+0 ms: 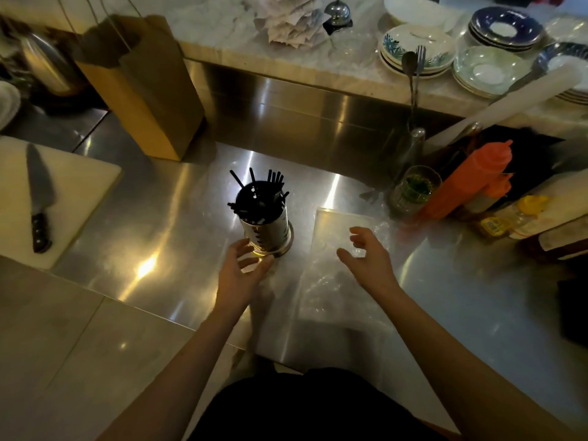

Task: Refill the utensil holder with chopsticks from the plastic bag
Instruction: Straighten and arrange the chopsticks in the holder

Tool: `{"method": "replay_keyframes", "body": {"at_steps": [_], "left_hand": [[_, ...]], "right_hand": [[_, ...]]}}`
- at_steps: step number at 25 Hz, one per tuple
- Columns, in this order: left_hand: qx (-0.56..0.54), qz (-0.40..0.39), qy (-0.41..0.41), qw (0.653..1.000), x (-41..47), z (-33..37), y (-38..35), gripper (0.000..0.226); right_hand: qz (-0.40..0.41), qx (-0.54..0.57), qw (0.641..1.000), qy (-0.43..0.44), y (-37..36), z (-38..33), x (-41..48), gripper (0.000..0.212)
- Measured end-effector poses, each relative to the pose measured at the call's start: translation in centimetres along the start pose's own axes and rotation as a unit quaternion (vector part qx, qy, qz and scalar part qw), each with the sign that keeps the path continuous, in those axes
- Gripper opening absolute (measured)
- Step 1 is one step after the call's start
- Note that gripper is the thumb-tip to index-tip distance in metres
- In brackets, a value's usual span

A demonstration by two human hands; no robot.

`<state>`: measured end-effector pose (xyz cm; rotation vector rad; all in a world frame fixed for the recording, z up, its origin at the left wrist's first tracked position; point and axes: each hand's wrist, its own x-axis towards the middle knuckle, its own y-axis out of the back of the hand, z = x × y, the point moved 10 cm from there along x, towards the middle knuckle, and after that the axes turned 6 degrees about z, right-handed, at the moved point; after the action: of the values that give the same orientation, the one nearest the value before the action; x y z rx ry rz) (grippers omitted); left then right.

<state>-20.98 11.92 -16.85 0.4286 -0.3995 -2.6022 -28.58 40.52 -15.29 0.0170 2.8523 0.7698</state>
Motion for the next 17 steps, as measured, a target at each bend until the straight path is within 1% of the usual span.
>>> {"method": "replay_keyframes", "body": {"at_steps": [2, 4, 6, 8, 12, 14, 17], "left_hand": [[-0.014, -0.008, -0.026, 1.000, 1.8, 1.8, 1.6, 0.068], [-0.011, -0.039, -0.046, 0.998, 3.8, 3.2, 2.8, 0.078], [0.011, -0.073, -0.083, 0.994, 5.7, 4.8, 3.2, 0.087], [0.028, -0.111, -0.118, 0.986, 7.0, 6.4, 2.8, 0.097], [0.049, -0.208, -0.167, 0.963, 8.5, 8.5, 1.1, 0.112], [0.058, -0.249, -0.175, 0.951, 8.8, 9.0, 0.0, 0.115], [0.053, -0.250, -0.184, 0.949, 9.3, 9.6, -0.2, 0.105]], "right_hand": [[-0.005, 0.013, 1.000, 0.023, -2.0, -3.1, 0.3, 0.058], [-0.013, 0.025, 0.999, 0.030, -4.6, -5.8, 0.4, 0.068], [-0.021, 0.020, 0.998, 0.050, -6.7, -8.5, 0.6, 0.077], [-0.029, 0.003, 0.998, 0.054, -7.9, -10.1, 1.2, 0.085], [-0.044, -0.046, 0.998, 0.031, -9.5, -11.1, 1.5, 0.101], [-0.050, -0.047, 0.997, 0.023, -9.7, -11.3, 1.7, 0.104], [-0.061, -0.057, 0.996, 0.028, -9.7, -11.6, 2.0, 0.105]]}}
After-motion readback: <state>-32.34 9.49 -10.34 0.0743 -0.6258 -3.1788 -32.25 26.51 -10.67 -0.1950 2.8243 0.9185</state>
